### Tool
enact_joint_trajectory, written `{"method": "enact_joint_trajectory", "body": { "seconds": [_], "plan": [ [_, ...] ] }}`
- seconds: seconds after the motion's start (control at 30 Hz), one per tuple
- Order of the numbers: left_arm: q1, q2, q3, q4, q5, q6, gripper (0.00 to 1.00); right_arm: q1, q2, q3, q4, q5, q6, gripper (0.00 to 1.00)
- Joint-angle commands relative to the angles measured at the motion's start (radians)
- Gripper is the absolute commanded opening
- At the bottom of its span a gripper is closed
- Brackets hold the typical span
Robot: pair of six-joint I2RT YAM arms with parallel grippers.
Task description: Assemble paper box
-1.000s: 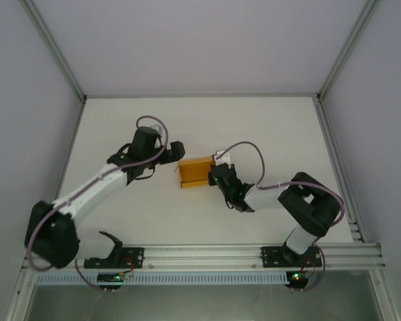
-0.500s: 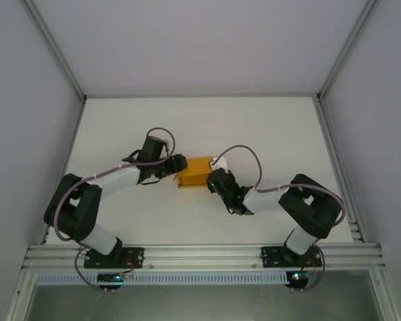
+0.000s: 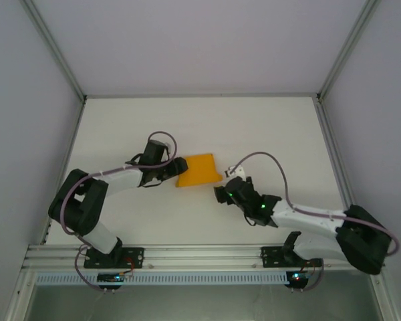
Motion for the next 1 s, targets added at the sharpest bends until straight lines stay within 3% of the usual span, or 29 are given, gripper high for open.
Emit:
{"method": "enact_joint_trajectory", "body": {
  "seconds": [0.0,0.13,0.3,0.37,0.57,0.87,0.97],
  "plan": [
    [0.008,0.05,-0.014,0.019,0.013,0.018,0.64,-0.045,-0.12,-0.055,-0.091,-0.028,0.052,0.99],
    [0.027,0.1,-0.026,0.066,0.039,0.017,0.55,-0.169,-0.218,-0.087,-0.043,-0.18,0.08,0.99],
    [0.066,0.154,-0.077,0.174,0.115,-0.002,0.47,-0.327,-0.199,-0.023,-0.05,-0.405,0.111,0.99],
    [0.08,0.177,-0.089,0.197,0.135,-0.006,0.39,-0.363,-0.139,0.034,-0.064,-0.483,0.12,0.99],
    [0.139,0.234,-0.172,0.383,0.261,-0.073,0.33,-0.409,0.13,0.232,-0.115,-0.69,0.145,0.99],
    [0.157,0.268,-0.203,0.476,0.326,-0.084,0.33,-0.494,0.484,0.404,0.001,-0.961,0.244,0.99],
    [0.16,0.276,-0.208,0.493,0.328,-0.082,0.33,-0.523,0.608,0.459,0.077,-1.088,0.292,0.91]
  ]
}}
